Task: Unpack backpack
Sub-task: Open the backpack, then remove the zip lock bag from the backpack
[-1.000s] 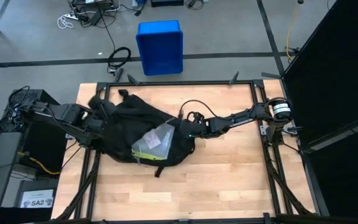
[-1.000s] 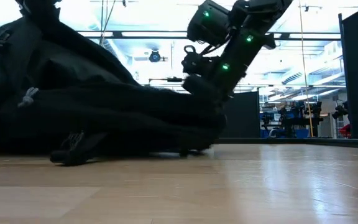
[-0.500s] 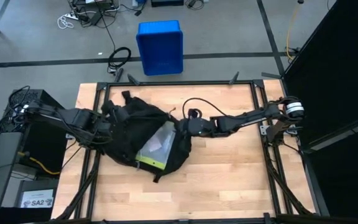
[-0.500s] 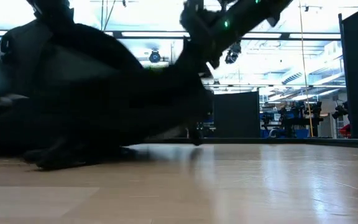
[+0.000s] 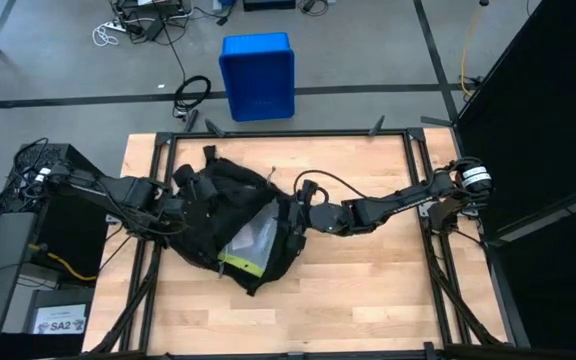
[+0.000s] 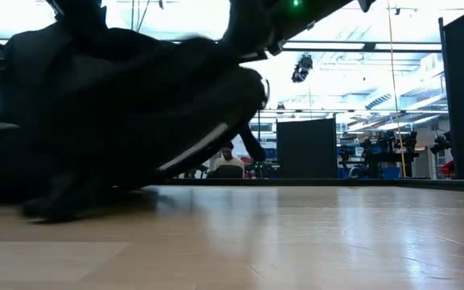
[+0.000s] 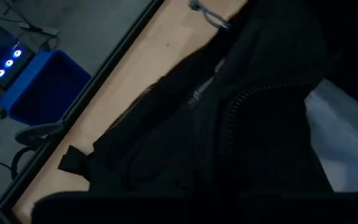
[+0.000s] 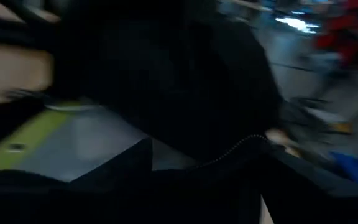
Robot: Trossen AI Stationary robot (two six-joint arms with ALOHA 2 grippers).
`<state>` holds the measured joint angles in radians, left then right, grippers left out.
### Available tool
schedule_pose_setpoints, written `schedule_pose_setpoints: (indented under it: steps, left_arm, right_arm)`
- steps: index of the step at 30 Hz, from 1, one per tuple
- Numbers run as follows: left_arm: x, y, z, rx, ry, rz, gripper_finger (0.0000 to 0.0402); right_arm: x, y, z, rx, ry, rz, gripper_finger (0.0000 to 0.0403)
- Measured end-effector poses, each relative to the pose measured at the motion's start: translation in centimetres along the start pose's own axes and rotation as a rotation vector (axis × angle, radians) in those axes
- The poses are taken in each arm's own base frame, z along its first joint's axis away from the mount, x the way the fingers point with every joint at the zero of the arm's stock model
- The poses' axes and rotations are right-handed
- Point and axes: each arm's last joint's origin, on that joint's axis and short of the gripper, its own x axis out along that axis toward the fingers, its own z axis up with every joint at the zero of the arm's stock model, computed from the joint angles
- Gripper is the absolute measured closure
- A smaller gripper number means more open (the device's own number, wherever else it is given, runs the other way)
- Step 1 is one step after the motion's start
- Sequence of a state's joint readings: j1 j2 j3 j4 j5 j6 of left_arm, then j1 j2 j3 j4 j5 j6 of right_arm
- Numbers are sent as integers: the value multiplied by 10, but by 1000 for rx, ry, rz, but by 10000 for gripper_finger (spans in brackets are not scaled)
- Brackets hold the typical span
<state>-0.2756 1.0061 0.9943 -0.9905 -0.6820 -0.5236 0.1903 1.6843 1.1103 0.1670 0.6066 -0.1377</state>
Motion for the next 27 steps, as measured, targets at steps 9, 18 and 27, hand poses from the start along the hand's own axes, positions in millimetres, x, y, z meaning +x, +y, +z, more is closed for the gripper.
schedule_pose_setpoints:
  steps: [9,18,27]
  left_arm:
    - [1,0,-1,5,6,1,402]
    - [1,-1,2,4,-17,-7,402]
    - [2,-4,16,-4,-126,-30,402]
  right_arm:
    - [-2,-4,-2,12,49,-52,171]
    - [3,17,3,231,-63,326,162]
    - [41,60,-24,214,-71,402,152]
